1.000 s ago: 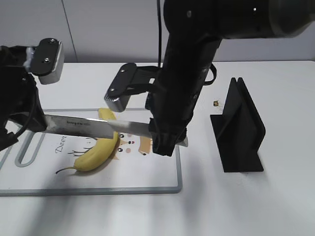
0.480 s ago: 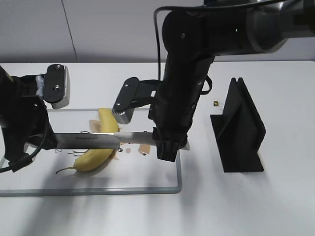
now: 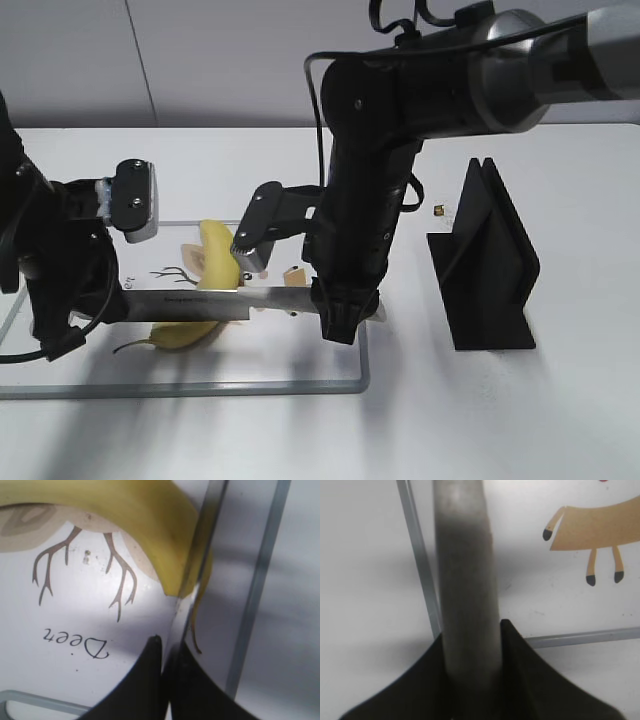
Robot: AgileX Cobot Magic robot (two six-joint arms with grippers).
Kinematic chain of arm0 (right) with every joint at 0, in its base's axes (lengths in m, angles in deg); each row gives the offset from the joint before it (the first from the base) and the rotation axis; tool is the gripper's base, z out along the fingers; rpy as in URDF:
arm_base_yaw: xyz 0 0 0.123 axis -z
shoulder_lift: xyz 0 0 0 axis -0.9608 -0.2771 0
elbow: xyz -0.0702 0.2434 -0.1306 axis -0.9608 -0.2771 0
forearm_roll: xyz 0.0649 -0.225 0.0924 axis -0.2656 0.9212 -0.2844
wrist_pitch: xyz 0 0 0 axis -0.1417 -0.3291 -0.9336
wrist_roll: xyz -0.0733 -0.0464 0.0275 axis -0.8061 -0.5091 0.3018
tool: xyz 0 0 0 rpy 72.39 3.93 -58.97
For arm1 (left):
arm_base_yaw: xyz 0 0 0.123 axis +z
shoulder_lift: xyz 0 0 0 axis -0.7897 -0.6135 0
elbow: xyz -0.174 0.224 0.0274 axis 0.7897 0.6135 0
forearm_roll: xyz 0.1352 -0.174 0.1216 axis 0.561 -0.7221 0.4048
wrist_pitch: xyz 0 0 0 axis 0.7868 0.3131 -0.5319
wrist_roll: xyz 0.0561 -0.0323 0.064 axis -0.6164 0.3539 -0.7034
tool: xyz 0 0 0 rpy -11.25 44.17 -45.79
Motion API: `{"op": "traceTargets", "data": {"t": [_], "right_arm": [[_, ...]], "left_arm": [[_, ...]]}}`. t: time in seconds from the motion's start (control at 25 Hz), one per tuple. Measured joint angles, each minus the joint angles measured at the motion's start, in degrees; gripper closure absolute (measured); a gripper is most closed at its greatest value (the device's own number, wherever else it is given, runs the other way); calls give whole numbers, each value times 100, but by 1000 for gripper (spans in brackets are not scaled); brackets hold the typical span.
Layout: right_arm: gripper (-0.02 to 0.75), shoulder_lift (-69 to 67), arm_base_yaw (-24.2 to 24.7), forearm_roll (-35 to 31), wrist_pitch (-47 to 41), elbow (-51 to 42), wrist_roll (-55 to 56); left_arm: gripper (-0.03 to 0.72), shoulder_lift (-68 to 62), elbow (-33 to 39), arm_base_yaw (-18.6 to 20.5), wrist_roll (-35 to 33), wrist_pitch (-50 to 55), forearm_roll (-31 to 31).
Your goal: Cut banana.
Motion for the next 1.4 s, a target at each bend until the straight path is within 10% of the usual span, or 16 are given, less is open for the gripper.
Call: {"op": "traceTargets", "data": {"t": [1.4], "right_arm": [[556, -509, 30, 97, 226, 10, 12]], "left_arm": [[679, -694, -80, -7, -39, -349, -41]]}}
